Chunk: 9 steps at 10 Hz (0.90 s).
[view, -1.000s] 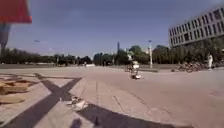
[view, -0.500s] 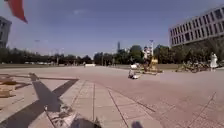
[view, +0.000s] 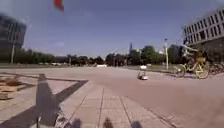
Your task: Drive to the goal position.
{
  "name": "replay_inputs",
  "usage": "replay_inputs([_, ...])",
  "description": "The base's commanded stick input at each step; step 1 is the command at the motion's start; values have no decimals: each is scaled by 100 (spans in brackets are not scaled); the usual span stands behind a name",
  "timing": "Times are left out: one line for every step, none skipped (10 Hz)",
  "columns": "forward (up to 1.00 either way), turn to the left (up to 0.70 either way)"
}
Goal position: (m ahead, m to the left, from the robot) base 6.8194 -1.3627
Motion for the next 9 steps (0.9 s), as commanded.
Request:
replay_inputs([100, 40])
replay_inputs([100, 40])
replay_inputs([100, 40])
replay_inputs([100, 10])
replay_inputs([100, 0])
replay_inputs([100, 0])
replay_inputs([100, 0])
replay_inputs([100, -25])
replay_inputs([100, -40])
